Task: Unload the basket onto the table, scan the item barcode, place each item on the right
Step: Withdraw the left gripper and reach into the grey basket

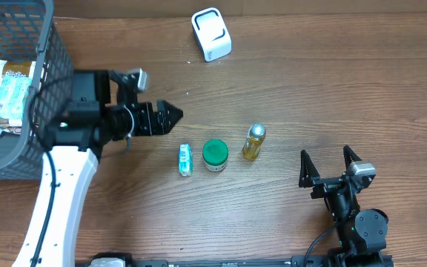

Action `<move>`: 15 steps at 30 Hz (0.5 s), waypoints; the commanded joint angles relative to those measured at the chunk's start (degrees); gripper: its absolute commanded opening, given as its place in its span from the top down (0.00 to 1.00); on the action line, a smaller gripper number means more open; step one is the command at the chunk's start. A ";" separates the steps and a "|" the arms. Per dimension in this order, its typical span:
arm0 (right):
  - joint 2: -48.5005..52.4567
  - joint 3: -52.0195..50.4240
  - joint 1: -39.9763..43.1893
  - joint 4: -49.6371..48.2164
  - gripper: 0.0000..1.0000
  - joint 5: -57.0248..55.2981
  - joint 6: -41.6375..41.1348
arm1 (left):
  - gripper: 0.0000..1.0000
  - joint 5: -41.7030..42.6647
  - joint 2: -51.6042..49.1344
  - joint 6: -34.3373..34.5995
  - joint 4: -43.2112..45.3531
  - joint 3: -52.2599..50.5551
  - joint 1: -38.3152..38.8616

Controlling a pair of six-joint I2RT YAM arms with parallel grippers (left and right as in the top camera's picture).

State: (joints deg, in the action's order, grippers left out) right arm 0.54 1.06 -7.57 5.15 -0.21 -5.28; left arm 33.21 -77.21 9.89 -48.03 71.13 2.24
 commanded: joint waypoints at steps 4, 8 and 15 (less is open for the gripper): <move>-0.31 -0.61 0.20 -0.31 0.00 0.35 0.42 | 0.01 -0.83 1.38 -2.21 -2.97 13.22 0.02; -0.31 -0.61 0.20 -0.31 0.00 0.35 0.42 | 0.00 -0.83 1.38 -2.19 -3.76 20.31 0.02; -0.31 -0.61 0.20 -0.31 0.00 0.35 0.42 | 0.00 -4.72 1.38 -2.19 -4.04 28.74 0.02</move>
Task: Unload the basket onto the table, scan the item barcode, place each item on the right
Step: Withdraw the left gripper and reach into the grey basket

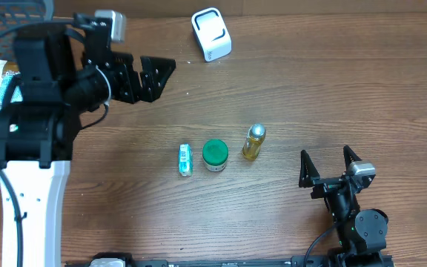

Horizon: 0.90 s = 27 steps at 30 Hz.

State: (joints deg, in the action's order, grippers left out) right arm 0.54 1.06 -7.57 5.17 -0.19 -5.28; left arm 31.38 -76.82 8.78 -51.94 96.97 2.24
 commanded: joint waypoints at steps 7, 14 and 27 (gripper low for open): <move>-0.31 -0.61 0.20 -0.33 0.00 0.33 0.42 | 0.00 -15.91 0.98 -1.14 1.31 5.79 0.02; -0.31 -0.61 0.20 -0.33 0.00 0.33 0.42 | 0.00 -25.90 0.98 -4.44 3.80 6.49 0.02; -0.31 -0.61 0.20 -0.33 0.00 0.33 0.42 | 0.00 -35.06 -1.29 -5.01 -5.51 16.02 -3.45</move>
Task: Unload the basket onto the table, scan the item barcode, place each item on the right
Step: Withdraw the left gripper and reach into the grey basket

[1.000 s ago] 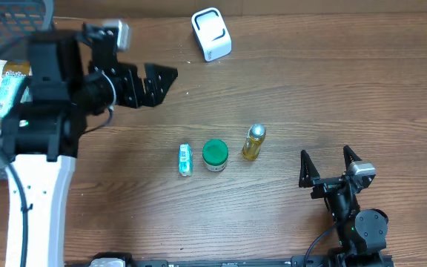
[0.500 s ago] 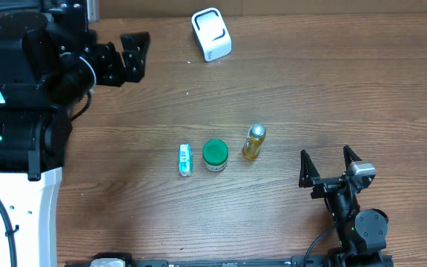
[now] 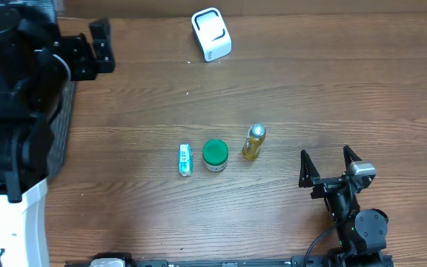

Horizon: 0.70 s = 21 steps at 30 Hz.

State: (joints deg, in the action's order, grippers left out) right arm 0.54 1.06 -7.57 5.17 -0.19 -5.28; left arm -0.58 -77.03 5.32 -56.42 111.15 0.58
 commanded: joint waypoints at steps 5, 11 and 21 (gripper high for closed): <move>-0.31 -0.61 0.20 -0.33 0.00 0.33 0.42 | 0.00 -8.41 -2.10 -3.26 -2.91 1.84 -6.86; -0.31 -0.61 0.20 -0.33 0.00 0.33 0.42 | 0.01 -10.05 -4.13 -5.97 -2.89 1.84 -13.35; -0.31 -0.61 0.20 -0.33 0.00 0.33 0.42 | 0.00 -9.81 -14.45 -6.69 -0.48 1.84 -22.14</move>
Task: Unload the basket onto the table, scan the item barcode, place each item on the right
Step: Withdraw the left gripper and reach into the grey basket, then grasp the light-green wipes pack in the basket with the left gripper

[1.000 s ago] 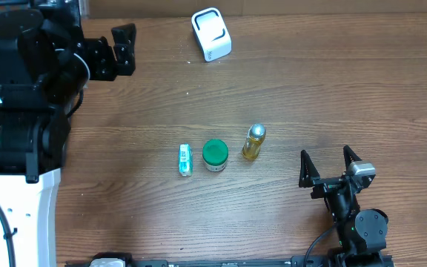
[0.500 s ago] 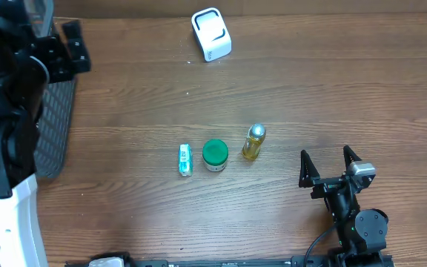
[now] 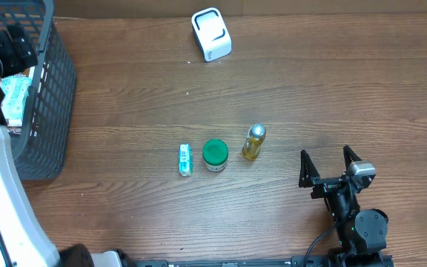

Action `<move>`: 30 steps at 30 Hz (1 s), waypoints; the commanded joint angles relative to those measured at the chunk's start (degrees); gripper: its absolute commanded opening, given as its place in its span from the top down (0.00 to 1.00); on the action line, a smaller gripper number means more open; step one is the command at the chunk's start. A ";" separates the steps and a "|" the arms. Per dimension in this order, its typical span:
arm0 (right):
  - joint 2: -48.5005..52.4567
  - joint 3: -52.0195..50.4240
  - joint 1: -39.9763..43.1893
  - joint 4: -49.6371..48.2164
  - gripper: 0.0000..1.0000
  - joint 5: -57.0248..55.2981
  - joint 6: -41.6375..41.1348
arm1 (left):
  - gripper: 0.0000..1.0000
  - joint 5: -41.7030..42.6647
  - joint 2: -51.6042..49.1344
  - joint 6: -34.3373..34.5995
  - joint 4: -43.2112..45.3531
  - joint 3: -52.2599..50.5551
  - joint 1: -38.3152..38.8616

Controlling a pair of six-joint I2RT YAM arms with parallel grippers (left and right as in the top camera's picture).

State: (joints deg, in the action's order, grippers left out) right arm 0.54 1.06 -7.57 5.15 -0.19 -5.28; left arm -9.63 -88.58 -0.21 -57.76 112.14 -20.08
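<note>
Three items lie in a row mid-table: a small teal and white packet [image 3: 185, 159], a green-lidded jar [image 3: 215, 155] and a yellow bottle with a silver cap [image 3: 253, 142]. A white barcode scanner [image 3: 211, 33] stands at the far edge. My left gripper [image 3: 17, 48] is a dark shape at the far left over the grey basket [image 3: 50, 104]; its fingers cannot be made out. At the lower right my right gripper [image 3: 325, 153] stands open and holds nothing, well right of the bottle.
The grey mesh basket fills the upper left corner and holds a white and green packet [image 3: 13, 100]. My left arm's white link [image 3: 2, 193] runs down the left edge. Bare wooden table surrounds the three items.
My left arm has swung further left and its gripper now sits over the basket's near left part, uncovering the basket. The items, scanner and right arm have not moved.
My left gripper pointed right, just left of the teal packet, holding nothing. It then stood higher and further back, toward the scanner's left. After that it was at the upper left by the basket, and now it is over the basket. Nothing else changed.
</note>
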 commanded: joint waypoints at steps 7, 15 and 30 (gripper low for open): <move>-0.31 -0.61 0.20 -0.31 0.00 0.33 0.42 | 0.00 3.82 -11.56 -6.05 2.62 0.85 -3.72; -0.31 -0.61 0.20 -0.31 0.00 0.33 0.42 | 0.00 2.36 -19.56 -10.12 5.62 0.85 -7.85; -0.31 -0.61 0.20 -0.31 0.00 0.33 0.42 | 0.00 5.51 -33.94 -20.26 10.60 0.85 -13.11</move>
State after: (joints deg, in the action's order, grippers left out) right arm 0.54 1.06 -7.57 5.17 -0.19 -5.28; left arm -5.80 -119.37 -15.99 -47.57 112.14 -33.74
